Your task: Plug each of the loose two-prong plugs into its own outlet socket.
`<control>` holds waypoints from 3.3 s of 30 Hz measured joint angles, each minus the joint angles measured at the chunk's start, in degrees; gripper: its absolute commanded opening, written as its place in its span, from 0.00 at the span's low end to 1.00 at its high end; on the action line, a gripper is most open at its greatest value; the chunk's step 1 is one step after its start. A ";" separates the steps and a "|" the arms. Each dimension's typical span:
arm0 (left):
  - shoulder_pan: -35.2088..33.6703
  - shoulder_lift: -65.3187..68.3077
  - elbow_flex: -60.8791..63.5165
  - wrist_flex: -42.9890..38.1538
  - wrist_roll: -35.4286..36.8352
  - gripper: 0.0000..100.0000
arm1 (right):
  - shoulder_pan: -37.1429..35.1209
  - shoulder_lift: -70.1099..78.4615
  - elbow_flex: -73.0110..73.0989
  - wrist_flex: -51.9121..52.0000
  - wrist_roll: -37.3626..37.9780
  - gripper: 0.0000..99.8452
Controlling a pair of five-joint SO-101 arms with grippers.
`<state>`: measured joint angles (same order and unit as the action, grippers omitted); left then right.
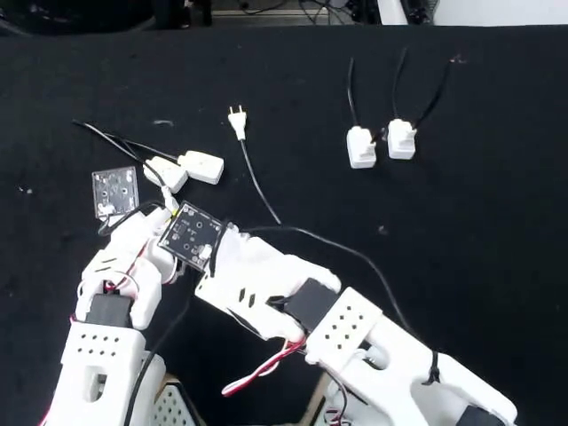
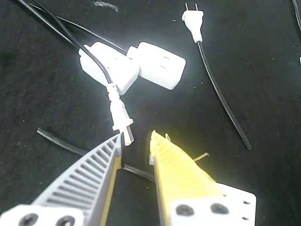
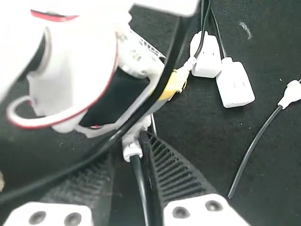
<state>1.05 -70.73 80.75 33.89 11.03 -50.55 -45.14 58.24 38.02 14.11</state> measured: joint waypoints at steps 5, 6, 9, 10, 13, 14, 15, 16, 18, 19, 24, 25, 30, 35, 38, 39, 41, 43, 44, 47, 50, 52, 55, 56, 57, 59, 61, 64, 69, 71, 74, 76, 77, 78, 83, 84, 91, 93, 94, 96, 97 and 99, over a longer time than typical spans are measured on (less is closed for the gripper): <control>0.00 -0.44 1.14 -1.93 0.00 0.11 | 0.09 -4.66 2.02 0.00 -0.18 0.01; 0.00 -0.18 1.23 -2.02 0.00 0.11 | 0.09 -5.54 2.64 0.00 -0.18 0.01; 0.00 -0.09 1.23 -2.02 0.00 0.11 | 0.09 -7.21 3.43 0.00 -0.18 0.01; 0.00 -0.35 1.23 -2.02 0.00 0.11 | 0.09 -7.21 3.43 0.00 -0.18 0.01; 0.00 -0.53 1.23 -2.02 0.00 0.11 | 0.44 -7.21 3.43 0.00 -0.18 0.01; 0.00 -0.53 1.23 -2.02 0.00 0.11 | 1.05 -7.03 3.43 0.00 -0.18 0.01; 0.00 -0.53 1.23 -2.02 0.00 0.11 | 1.85 -6.51 3.43 0.00 -0.18 0.01; -0.18 -0.53 1.23 -2.02 0.00 0.11 | 2.73 -6.07 3.43 -0.09 -0.18 0.01; -1.76 -0.53 1.32 -2.02 0.00 0.11 | 4.57 -3.96 3.16 -0.09 0.26 0.01; -2.99 -0.53 1.32 -2.02 0.00 0.11 | 5.27 -2.73 2.73 0.44 0.53 0.01; -8.18 -0.53 1.32 -2.02 -0.09 0.11 | 6.51 4.66 -3.34 5.19 1.14 0.01; -9.23 -0.53 1.32 -2.02 -0.09 0.11 | 6.59 6.42 -5.19 6.68 1.49 0.01; -13.27 -0.53 1.32 -2.02 -0.09 0.11 | 10.73 16.26 -16.62 16.53 4.31 0.01; -16.62 -0.53 1.32 -2.02 -0.09 0.11 | 15.47 27.60 -30.42 29.36 7.56 0.01; -16.70 -0.53 1.32 -2.02 -0.09 0.11 | 15.74 34.20 -37.10 36.13 8.79 0.01; -16.70 -0.53 1.32 -2.02 -0.09 0.11 | 15.74 35.87 -38.51 37.27 8.97 0.01; -16.88 -0.53 1.32 -2.02 -0.09 0.11 | 15.91 38.86 -40.70 38.42 8.97 0.01; -16.97 -0.53 1.32 -2.02 -0.09 0.11 | 15.91 41.14 -41.76 39.56 8.97 0.01; -16.97 -0.53 1.32 -2.02 -0.09 0.11 | 15.91 41.67 -41.93 40.09 9.32 0.01; -16.97 -0.53 1.32 -2.02 -0.09 0.11 | 15.91 42.20 -42.02 41.41 11.25 0.01; -16.97 -0.53 1.32 -2.02 -0.09 0.11 | 15.91 42.20 -42.02 42.02 13.63 0.01; -16.97 -0.53 1.32 -2.02 -0.09 0.11 | 15.91 42.20 -42.02 42.02 16.26 0.01; -16.97 -0.53 1.32 -2.02 -0.09 0.11 | 15.91 42.20 -42.02 42.02 19.69 0.01; -17.14 -0.53 1.32 -2.02 -0.09 0.11 | 15.91 42.20 -42.02 42.02 20.31 0.01; -17.23 -0.53 1.32 -2.02 -0.09 0.11 | 15.91 42.20 -42.02 42.02 20.66 0.01; -17.23 -0.53 1.32 -2.02 -0.09 0.11 | 15.91 42.20 -42.02 42.02 20.92 0.01; -17.23 -0.53 1.32 -2.02 -0.09 0.11 | 15.91 42.20 -42.02 42.02 21.19 0.01; -17.23 -0.53 1.32 -2.02 -0.09 0.11 | 15.91 42.20 -42.02 42.02 21.19 0.01; -17.23 -0.53 1.32 -2.02 -0.09 0.11 | 15.91 42.20 -42.02 42.02 22.59 0.01; -17.23 -0.53 1.32 -2.02 -0.09 0.11 | 15.91 42.20 -42.02 42.02 23.82 0.01; -17.23 -0.53 1.32 -2.02 -0.09 0.11 | 15.91 42.20 -42.02 42.02 25.32 0.01; -17.23 -0.53 1.32 -2.02 -0.09 0.11 | 15.91 42.46 -42.02 42.02 26.20 0.01; -17.23 -0.53 1.32 -2.02 -0.09 0.11 | 15.91 42.55 -42.02 42.02 26.37 0.01; -17.23 -0.53 1.32 -2.02 -0.09 0.11 | 15.91 42.55 -42.02 42.02 26.37 0.01; -17.23 -0.53 1.32 -2.02 -0.09 0.11 | 15.91 42.55 -42.02 41.49 23.12 0.01; -17.23 -0.53 1.32 -2.02 -0.09 0.11 | 15.91 42.55 -42.02 41.41 22.68 0.01; -17.23 -0.53 1.32 -2.02 -0.09 0.11 | 17.85 42.55 -41.58 41.32 22.24 0.01; -17.23 -0.53 1.32 -2.02 -0.09 0.11 | 18.02 42.55 -41.58 41.32 22.24 0.01; -17.23 -0.53 1.32 -2.02 -0.09 0.11 | 18.11 42.55 -41.58 41.32 22.24 0.01; -17.23 -0.53 1.32 -2.02 -0.09 0.11 | 18.11 42.55 -41.58 41.23 22.24 0.01; -17.23 -0.53 1.32 -2.02 -0.09 0.11 | 18.11 42.55 -41.58 41.23 22.24 0.01; -17.23 -0.53 1.32 -2.02 -0.09 0.11 | 18.11 42.55 -41.23 41.14 22.24 0.01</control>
<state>-16.18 -71.25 82.07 31.87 10.95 -32.44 -2.59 17.01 79.16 36.35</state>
